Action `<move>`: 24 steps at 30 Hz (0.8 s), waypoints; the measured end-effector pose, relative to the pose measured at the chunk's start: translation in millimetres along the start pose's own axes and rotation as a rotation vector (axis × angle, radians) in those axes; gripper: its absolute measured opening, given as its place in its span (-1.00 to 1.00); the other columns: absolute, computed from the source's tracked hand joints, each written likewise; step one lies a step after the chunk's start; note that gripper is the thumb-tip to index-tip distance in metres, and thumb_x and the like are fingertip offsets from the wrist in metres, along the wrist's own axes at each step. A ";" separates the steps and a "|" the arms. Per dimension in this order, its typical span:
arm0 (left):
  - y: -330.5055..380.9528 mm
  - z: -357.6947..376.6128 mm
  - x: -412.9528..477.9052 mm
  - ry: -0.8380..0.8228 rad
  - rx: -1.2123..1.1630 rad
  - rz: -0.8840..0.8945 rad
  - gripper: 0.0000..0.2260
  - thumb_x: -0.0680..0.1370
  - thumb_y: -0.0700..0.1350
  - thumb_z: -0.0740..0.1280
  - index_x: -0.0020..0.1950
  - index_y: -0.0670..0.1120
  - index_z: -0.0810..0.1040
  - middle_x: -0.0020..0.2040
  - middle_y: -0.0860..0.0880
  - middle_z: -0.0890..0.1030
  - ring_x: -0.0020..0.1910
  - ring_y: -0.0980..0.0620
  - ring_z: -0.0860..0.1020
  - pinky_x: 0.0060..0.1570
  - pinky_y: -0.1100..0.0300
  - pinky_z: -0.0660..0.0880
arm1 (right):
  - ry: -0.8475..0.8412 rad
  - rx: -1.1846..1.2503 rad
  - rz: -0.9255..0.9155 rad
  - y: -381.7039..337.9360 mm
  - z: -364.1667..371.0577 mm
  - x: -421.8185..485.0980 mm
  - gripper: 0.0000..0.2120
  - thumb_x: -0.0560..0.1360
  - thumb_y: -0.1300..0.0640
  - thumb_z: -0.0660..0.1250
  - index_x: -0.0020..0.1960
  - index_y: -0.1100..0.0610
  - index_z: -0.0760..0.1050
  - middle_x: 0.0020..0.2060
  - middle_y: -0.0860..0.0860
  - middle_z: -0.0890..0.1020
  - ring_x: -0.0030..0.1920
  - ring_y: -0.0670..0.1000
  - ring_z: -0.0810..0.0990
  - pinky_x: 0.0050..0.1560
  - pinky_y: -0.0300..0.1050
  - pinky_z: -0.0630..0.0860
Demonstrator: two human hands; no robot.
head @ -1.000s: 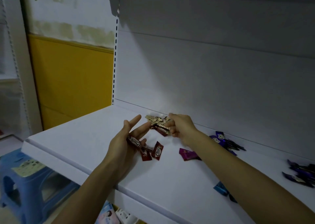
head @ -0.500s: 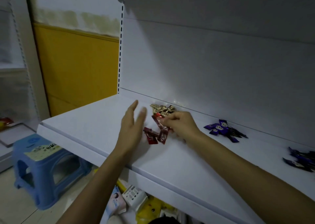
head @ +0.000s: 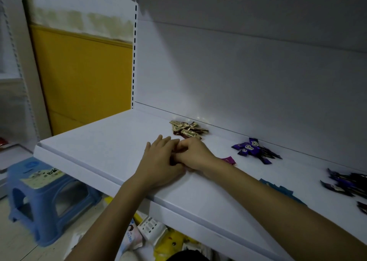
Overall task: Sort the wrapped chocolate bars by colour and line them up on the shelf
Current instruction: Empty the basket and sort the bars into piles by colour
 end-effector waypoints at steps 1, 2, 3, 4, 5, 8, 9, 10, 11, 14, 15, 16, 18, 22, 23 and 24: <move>-0.9 0.0 -0.3 0.007 0.007 -0.009 -0.41 0.46 0.02 0.34 0.48 0.05 0.28 0.51 -0.04 0.26 0.55 -0.07 0.01 0.47 -0.13 -0.12 | -0.015 0.004 -0.015 -2.8 1.2 -0.8 -0.89 0.42 0.17 0.41 -0.07 0.18 0.63 -0.19 0.08 0.67 -0.27 -0.03 0.59 -0.37 -0.22 0.47; -0.3 0.6 -0.8 0.012 0.030 -0.005 -0.42 0.49 0.02 0.32 0.49 0.05 0.25 0.53 -0.03 0.24 0.56 -0.05 -0.02 0.46 -0.15 -0.18 | -0.005 -0.015 -0.034 -5.0 -0.2 -2.7 -0.88 0.43 0.15 0.39 -0.08 0.17 0.63 -0.18 0.07 0.67 -0.23 -0.01 0.61 -0.31 -0.18 0.51; 2.0 1.0 -1.9 0.016 0.061 0.014 -0.43 0.51 0.02 0.29 0.51 0.05 0.23 0.54 -0.01 0.22 0.56 -0.03 -0.03 0.46 -0.15 -0.19 | 0.033 -0.070 -0.060 -6.2 -4.3 -5.6 -0.88 0.43 0.12 0.38 -0.08 0.14 0.63 -0.16 0.04 0.67 -0.16 0.01 0.62 -0.21 -0.11 0.55; 6.3 0.4 -3.5 0.028 0.087 0.048 -0.43 0.53 0.02 0.27 0.52 0.05 0.20 0.54 0.00 0.21 0.56 -0.02 -0.03 0.46 -0.14 -0.18 | 0.090 -0.160 -0.082 -5.7 -10.9 -9.8 -0.86 0.45 0.05 0.36 -0.06 0.08 0.62 -0.11 -0.01 0.67 -0.08 0.00 0.61 -0.09 -0.06 0.56; 12.4 -2.1 -5.6 0.059 0.101 0.103 -0.45 0.55 0.01 0.26 0.52 0.04 0.20 0.54 0.02 0.22 0.56 0.00 0.01 0.47 -0.12 -0.14 | 0.150 -0.269 -0.101 -3.9 -19.5 -15.4 -0.81 0.47 -0.03 0.33 0.01 0.02 0.60 -0.04 -0.06 0.65 0.00 -0.02 0.59 0.01 -0.05 0.53; 34.3 -9.8 -12.5 0.136 0.136 0.313 -0.49 0.57 0.02 0.25 0.51 -0.01 0.26 0.51 -0.01 0.30 0.52 0.01 0.16 0.48 0.10 0.02 | 0.253 -0.516 -0.210 5.3 -48.6 -37.9 -0.62 0.54 -0.17 0.20 0.30 -0.05 0.46 0.25 -0.08 0.53 0.25 -0.03 0.45 0.20 -0.08 0.37; 41.1 -8.4 -14.8 0.118 0.188 0.358 -0.48 0.59 0.07 0.21 0.53 -0.01 0.22 0.53 -0.01 0.25 0.53 0.02 0.13 0.47 0.15 -0.02 | 0.264 -0.557 -0.234 11.5 -59.8 -46.8 -0.58 0.56 -0.18 0.17 0.36 -0.05 0.40 0.31 -0.07 0.48 0.30 -0.02 0.40 0.24 -0.08 0.32; 48.5 -4.8 -15.6 0.091 0.247 0.387 -0.47 0.61 0.13 0.14 0.55 0.02 0.15 0.56 0.01 0.17 0.55 0.04 0.06 0.47 0.17 -0.09 | 0.269 -0.590 -0.231 20.3 -72.6 -55.8 -0.54 0.56 -0.19 0.15 0.40 -0.05 0.35 0.35 -0.06 0.44 0.34 -0.01 0.36 0.29 -0.07 0.28; 56.5 0.4 -15.1 0.064 0.295 0.404 -0.45 0.62 0.19 0.06 0.56 0.05 0.07 0.58 0.04 0.08 0.56 0.07 -0.04 0.47 0.18 -0.17 | 0.277 -0.618 -0.211 30.8 -87.1 -64.9 -0.51 0.56 -0.21 0.13 0.43 -0.04 0.31 0.38 -0.06 0.41 0.36 -0.01 0.34 0.33 -0.06 0.24; 102.3 22.2 -7.3 -0.001 0.348 0.472 -0.40 0.56 0.30 -0.16 0.56 0.09 -0.09 0.58 0.05 -0.09 0.50 0.13 -0.27 0.49 0.14 -0.26 | 0.322 -0.713 -0.123 67.8 -136.9 -96.8 -0.49 0.56 -0.24 0.09 0.44 -0.05 0.28 0.38 -0.07 0.40 0.37 -0.02 0.33 0.35 -0.10 0.18; 125.2 32.8 -4.7 -0.021 0.357 0.519 -0.38 0.54 0.31 -0.20 0.56 0.09 -0.10 0.58 0.05 -0.11 0.50 0.12 -0.27 0.50 0.11 -0.25 | 0.347 -0.740 -0.087 81.3 -155.2 -109.2 -0.50 0.56 -0.24 0.09 0.42 -0.05 0.31 0.37 -0.06 0.41 0.35 -0.02 0.34 0.33 -0.12 0.19; 150.3 45.1 -2.8 -0.044 0.355 0.572 -0.38 0.54 0.31 -0.22 0.57 0.09 -0.09 0.58 0.06 -0.12 0.52 0.12 -0.26 0.50 0.09 -0.24 | 0.371 -0.754 -0.037 96.4 -173.7 -122.8 -0.51 0.56 -0.24 0.09 0.41 -0.05 0.33 0.35 -0.05 0.42 0.34 0.00 0.35 0.31 -0.12 0.19; 203.1 74.4 -0.9 -0.106 0.299 0.658 -0.38 0.56 0.31 -0.23 0.57 0.10 -0.06 0.59 0.07 -0.11 0.55 0.10 -0.18 0.49 0.10 -0.24 | 0.425 -0.750 0.085 130.0 -210.2 -152.7 -0.53 0.56 -0.22 0.13 0.38 -0.03 0.37 0.34 -0.03 0.43 0.33 0.02 0.36 0.30 -0.11 0.21; 302.3 143.3 -3.4 -0.265 0.155 0.745 -0.41 0.59 0.29 -0.10 0.58 0.09 0.00 0.59 0.05 0.00 0.55 0.07 -0.04 0.47 0.14 -0.16 | 0.538 -0.696 0.291 201.2 -269.6 -216.0 -0.57 0.55 -0.17 0.17 0.31 0.03 0.46 0.26 0.04 0.50 0.27 0.06 0.41 0.26 -0.03 0.34; 322.1 161.5 -5.6 -0.299 0.118 0.749 -0.41 0.60 0.27 -0.04 0.58 0.05 0.02 0.59 0.02 0.03 0.55 0.05 0.00 0.48 0.12 -0.10 | 0.573 -0.689 0.333 218.3 -281.9 -231.5 -0.58 0.55 -0.16 0.18 0.30 0.04 0.47 0.24 0.06 0.51 0.26 0.08 0.41 0.25 -0.01 0.36; 339.2 179.8 -7.3 -0.335 0.081 0.737 -0.40 0.61 0.25 0.01 0.58 0.02 0.03 0.59 0.00 0.05 0.55 0.02 0.03 0.49 0.10 -0.05 | 0.618 -0.668 0.373 234.9 -293.7 -247.1 -0.59 0.55 -0.14 0.19 0.29 0.04 0.47 0.23 0.09 0.52 0.25 0.10 0.42 0.23 0.00 0.36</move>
Point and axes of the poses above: each hand's wrist, its own x-axis towards the middle knuckle, its own z-axis out of the palm, y = z × x, the point moved 6 cm from there along x, towards the middle knuckle
